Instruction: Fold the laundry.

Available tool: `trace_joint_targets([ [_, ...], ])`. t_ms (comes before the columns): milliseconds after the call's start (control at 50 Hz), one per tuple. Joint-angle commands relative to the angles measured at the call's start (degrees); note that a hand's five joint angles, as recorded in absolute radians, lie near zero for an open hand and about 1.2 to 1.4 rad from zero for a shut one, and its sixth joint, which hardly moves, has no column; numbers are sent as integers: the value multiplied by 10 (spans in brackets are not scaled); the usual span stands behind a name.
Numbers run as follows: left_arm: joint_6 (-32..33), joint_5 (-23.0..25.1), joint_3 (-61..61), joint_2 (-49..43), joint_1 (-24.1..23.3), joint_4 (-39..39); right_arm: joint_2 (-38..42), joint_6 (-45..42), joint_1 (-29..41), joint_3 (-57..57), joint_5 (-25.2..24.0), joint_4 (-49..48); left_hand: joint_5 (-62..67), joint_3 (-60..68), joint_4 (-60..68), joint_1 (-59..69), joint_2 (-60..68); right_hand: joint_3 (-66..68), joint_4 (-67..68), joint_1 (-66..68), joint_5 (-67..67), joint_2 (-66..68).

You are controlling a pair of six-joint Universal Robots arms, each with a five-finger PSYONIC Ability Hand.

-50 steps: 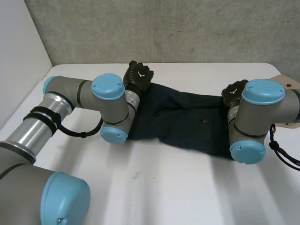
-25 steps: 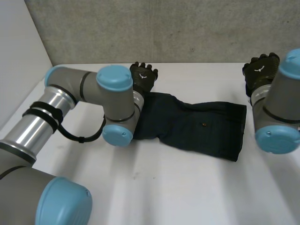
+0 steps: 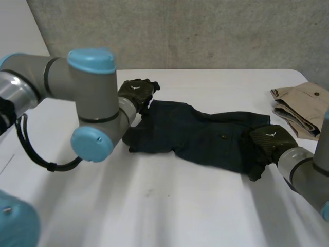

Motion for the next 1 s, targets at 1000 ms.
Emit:
trace_joint_targets([
  [1000, 18, 27, -413, 269, 14, 271, 26, -397, 89, -144, -50, -30, -26, -20, -16, -12, -16, 679, 668, 685, 661, 673],
])
